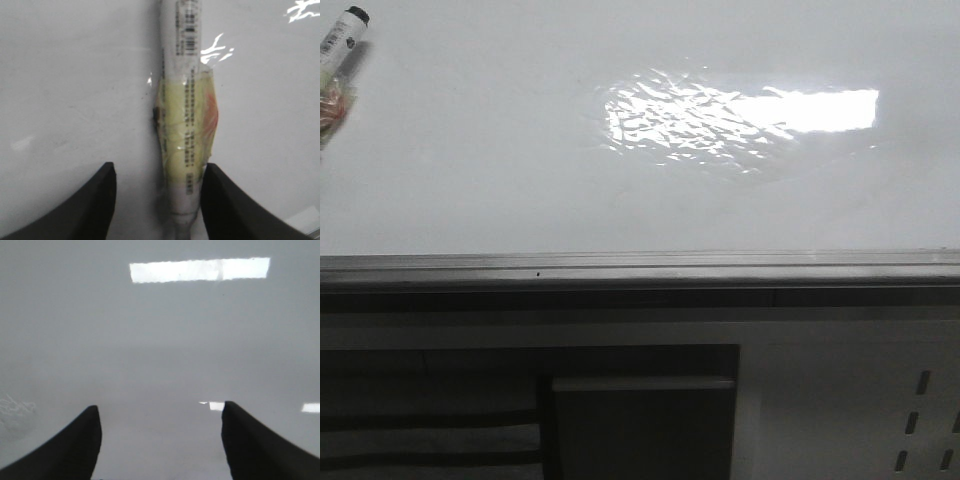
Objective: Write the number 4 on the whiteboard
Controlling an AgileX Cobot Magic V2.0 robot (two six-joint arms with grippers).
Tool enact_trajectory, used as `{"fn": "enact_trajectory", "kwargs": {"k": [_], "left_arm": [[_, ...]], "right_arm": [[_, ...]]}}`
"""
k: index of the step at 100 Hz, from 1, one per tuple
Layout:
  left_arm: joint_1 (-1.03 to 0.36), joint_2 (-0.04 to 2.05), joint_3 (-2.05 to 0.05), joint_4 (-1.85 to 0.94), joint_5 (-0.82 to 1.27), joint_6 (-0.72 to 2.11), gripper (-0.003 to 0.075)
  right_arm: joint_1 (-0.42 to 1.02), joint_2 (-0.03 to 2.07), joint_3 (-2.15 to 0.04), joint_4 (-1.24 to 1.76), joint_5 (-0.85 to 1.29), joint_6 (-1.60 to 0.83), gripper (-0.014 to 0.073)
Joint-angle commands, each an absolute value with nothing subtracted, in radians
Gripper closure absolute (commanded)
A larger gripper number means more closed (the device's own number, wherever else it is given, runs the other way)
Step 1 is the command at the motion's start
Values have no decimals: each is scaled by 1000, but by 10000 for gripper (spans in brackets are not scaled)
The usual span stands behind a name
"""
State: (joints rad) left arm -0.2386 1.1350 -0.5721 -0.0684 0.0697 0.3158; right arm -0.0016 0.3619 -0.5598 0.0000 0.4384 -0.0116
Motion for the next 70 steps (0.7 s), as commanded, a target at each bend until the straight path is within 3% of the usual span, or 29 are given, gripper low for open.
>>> {"fn": "enact_trajectory", "kwargs": {"k": [1,28,70], "left_arm": [[-248,1139,-605,-66,-11,314,422],[-281,1160,-605,-66,-19,314,442],[-304,1160,-605,-27,-19,314,729]], "right_arm": [[-8,378,-583,0,374,-19,136],[-8,378,-583,0,378,-19,136],[-8,378,-583,0,385,-19,136]]}}
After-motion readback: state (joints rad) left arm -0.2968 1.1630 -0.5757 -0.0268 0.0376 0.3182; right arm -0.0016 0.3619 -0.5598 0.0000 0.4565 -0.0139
